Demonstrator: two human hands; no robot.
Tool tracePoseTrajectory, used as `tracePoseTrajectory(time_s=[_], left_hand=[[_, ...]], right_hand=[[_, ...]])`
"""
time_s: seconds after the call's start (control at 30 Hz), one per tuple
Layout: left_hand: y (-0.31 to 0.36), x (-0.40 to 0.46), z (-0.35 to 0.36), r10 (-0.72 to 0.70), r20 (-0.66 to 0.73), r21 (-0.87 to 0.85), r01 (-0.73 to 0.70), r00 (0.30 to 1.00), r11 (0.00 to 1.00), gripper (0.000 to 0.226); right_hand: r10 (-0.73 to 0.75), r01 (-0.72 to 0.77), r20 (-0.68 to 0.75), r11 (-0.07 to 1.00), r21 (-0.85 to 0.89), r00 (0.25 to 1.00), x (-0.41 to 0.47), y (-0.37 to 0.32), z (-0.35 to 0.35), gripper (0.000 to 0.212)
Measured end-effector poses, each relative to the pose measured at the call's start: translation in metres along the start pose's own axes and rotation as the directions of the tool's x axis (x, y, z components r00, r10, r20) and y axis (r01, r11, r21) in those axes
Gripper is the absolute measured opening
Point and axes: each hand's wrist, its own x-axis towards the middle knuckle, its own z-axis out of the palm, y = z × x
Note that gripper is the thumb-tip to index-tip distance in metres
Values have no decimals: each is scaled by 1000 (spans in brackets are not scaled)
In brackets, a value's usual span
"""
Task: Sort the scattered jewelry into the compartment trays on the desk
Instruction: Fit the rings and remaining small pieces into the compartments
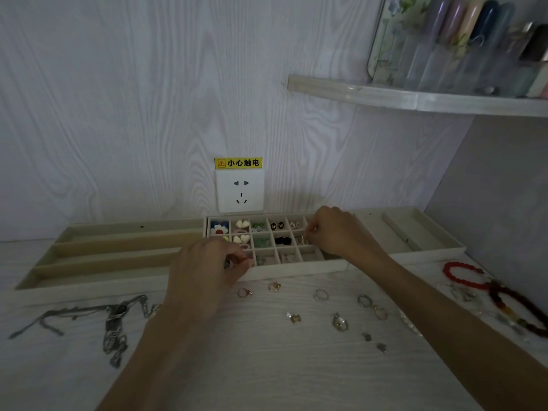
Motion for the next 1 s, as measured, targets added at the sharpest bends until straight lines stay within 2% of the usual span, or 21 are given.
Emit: tracePoseTrajectory(time_s=[0.33,0.5,0.7,1.0], left_hand=[[0,-1,0,-7,1,0,7,1000,1000,17],[0,-1,0,-6,1,4,6,1000,1000,17],[0,-1,1,-18,-3,-2,18,1000,1000,17],[1,-2,-1,-14,-4,4,15,1000,1000,17]], right_hand=[[-21,16,-41,993,-119,999,1,-4,9,14],[-35,35,6,994,-107,999,0,-4,-1,16],[-161,179,108,967,-181,981,-8,4,-23,31],[-138,168,165,970,-179,977,-7,5,-18,35]])
